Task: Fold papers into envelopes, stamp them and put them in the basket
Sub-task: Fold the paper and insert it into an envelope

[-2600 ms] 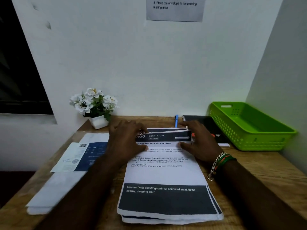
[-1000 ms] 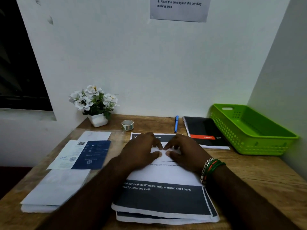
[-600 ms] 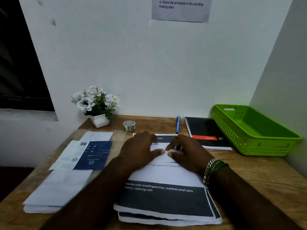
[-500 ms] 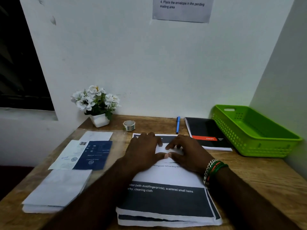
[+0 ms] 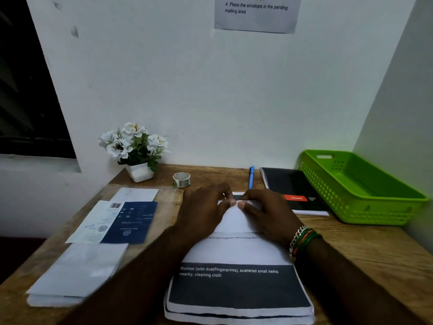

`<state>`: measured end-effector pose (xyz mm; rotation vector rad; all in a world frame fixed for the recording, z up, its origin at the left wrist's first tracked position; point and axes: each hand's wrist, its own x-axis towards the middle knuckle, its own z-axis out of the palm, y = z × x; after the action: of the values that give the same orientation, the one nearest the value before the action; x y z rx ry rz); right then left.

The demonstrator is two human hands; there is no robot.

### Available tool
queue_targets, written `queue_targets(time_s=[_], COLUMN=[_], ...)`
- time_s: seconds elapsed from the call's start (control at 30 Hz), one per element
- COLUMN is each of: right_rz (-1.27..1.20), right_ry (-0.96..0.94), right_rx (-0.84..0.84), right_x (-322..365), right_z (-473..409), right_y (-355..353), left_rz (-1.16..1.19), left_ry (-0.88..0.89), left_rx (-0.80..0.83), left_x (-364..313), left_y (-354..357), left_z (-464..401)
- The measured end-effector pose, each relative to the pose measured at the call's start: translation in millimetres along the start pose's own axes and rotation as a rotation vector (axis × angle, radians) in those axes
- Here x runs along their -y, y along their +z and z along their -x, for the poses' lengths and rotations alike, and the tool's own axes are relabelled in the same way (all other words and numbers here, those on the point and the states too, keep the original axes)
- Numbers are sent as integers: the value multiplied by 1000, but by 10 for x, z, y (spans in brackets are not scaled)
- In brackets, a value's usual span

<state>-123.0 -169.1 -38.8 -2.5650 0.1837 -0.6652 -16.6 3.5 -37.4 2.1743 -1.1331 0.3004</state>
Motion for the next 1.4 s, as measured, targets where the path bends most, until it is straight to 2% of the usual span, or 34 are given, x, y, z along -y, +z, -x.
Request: queue_targets(time_s=[0.2,0.27,0.33,0.43,0.53,0.67,0.87,1.03,1.2,1.3,1.4], right_rz=[-93,-112,-125,-142,-143,-91,-102,-137,-124,-94,-131], right_ry=[45,51,45,48,67,179,341,215,122,59,18], right_rx=[20,11,-6,-17,-18,-55,-87,-208,-143,-192,-187], right_x=[-145,-149,-125,-83,-118,-257,-437,-317,-174,-128,-105], right_z=[12,1,-6,-2,1,1,37,2,44,51,63], right_y=[-5,-16,-23,-24,-62,-221,-379,-307,-297,-335,-402], left_rz=[-134,-121,-8,160,147,117,153,154,191,172,136], left_ry=[-203,-244,-249,-200,-196,-226,-267,-209,-115,-42,11], left_rx=[170,119,59,88,74,7,4,-19,-132,-196,-194], left_x=[304,407,435,384,394,507,590,515,425,359,292], left_y=[-348,-449,-447,-316,-260,-289,-283,-284,-346,-403,-469], left_z=[-17,-14,-19,-36,-62,-50,-55,-54,-59,-56,-23])
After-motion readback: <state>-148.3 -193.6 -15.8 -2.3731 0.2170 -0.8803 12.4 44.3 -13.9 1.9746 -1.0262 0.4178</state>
